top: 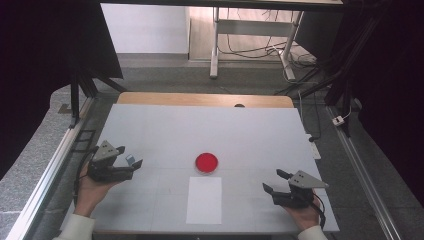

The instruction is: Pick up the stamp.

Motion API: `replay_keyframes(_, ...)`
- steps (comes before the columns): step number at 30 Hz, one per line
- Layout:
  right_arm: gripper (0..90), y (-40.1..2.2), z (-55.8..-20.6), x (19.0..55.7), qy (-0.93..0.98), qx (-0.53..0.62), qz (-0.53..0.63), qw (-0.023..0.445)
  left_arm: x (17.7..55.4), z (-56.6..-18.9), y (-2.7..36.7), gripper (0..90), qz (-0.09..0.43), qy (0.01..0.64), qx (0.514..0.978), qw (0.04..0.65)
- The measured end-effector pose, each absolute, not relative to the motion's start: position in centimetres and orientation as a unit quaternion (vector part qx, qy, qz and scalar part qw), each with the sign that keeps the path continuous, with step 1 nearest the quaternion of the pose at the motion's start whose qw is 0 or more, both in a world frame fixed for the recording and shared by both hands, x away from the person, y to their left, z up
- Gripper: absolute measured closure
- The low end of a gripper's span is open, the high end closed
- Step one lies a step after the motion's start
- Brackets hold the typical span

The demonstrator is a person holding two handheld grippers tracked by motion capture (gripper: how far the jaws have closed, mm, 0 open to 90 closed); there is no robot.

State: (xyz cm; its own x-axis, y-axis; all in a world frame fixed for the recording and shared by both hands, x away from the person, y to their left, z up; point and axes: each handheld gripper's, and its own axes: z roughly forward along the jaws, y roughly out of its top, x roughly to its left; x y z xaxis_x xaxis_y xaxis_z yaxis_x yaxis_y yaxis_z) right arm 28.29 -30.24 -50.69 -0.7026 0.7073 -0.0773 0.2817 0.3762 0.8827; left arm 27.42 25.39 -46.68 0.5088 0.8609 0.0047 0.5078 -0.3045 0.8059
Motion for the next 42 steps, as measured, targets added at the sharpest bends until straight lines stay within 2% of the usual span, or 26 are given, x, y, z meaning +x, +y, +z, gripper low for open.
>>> replay_keyframes(11, 26.1, -30.2, -50.7, 28.4, 0.801, 0.304, 0.460, 0.233, 29.9, -47.9, 26.8, 23.7, 0.229, 0.459, 0.774, 0.371)
replay_keyframes(25, 26.4, -30.5, -50.9, 28.3, 0.804, 0.305, 0.454, 0.232, 31.2, -49.8, 26.3, 30.6, 0.210, 0.444, 0.807, 0.326)
replay_keyframes(42, 26.9, -30.6, -50.9, 28.3, 0.805, 0.307, 0.451, 0.233, 31.3, -51.4, 27.3, 48.5, 0.200, 0.441, 0.816, 0.317)
